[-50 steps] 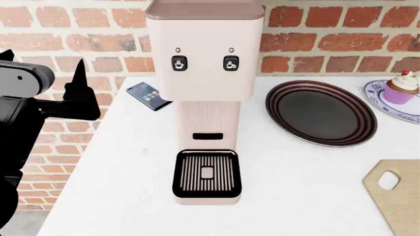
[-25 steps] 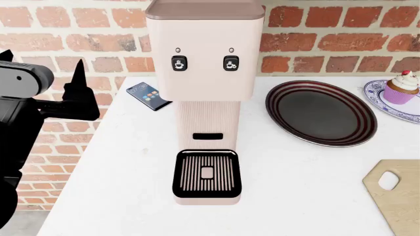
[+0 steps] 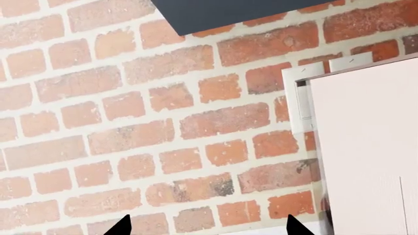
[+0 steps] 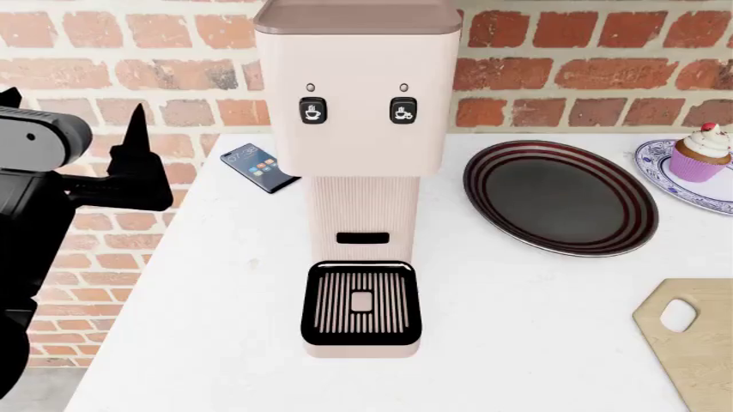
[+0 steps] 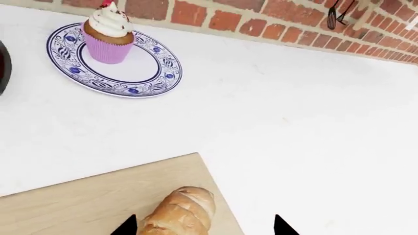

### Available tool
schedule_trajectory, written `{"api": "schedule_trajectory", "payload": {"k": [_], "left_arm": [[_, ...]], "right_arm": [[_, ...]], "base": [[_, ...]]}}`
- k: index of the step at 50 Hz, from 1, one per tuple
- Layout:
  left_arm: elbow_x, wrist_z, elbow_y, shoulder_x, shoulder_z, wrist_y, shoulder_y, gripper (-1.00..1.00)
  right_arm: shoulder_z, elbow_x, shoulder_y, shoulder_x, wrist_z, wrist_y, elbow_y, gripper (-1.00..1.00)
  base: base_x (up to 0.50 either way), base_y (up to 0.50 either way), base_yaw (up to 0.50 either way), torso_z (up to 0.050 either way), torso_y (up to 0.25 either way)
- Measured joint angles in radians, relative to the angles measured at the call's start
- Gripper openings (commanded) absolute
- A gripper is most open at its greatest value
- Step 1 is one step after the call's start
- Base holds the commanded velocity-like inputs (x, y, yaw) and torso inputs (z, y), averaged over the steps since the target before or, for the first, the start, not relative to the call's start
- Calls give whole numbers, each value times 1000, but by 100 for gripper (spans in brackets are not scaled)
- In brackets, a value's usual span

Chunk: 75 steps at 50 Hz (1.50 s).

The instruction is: From the different types of pastries on the counter, select a croissant and place it on the cutting board. Then retrieve a jar of jam from the cabinet and place it alongside the croissant on the cutting board.

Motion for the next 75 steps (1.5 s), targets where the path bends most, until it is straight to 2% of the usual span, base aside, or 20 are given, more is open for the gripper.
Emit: {"api": "schedule_trajectory", "payload": {"k": [15,24,41,51,62,65,68,75], "left_arm": [[-7,-7,-4,1,3,10,6,100],[-11,-14,-6,4,10,9,3,100],[-21,-23,-12,8,12,13,5,100],[-29,-25,-10,9,8,9,1,100],[-38,-28,-9,9,3,7,0,100],[-41,-29,-7,9,1,7,1,100],[-43,-31,-5,13,-2,8,4,100],[-47,-36,-5,20,0,16,11,100]], "right_arm": [[104,106,70,37,11,79,-70,100],[100,261,182,91,88,85,-62,100],[-114,659,301,303,308,-232,40,100],[-172,751,308,350,368,-355,17,100],[-202,787,309,368,396,-415,-4,100],[-284,720,426,293,394,-343,18,100],[-407,656,587,185,394,-196,50,100],[-670,512,1141,11,343,13,131,100]], "base": [[0,0,0,0,0],[0,0,0,0,0],[0,0,0,0,0],[0,0,0,0,0],[0,0,0,0,0],[0,0,0,0,0],[0,0,0,0,0],[0,0,0,0,0]]}}
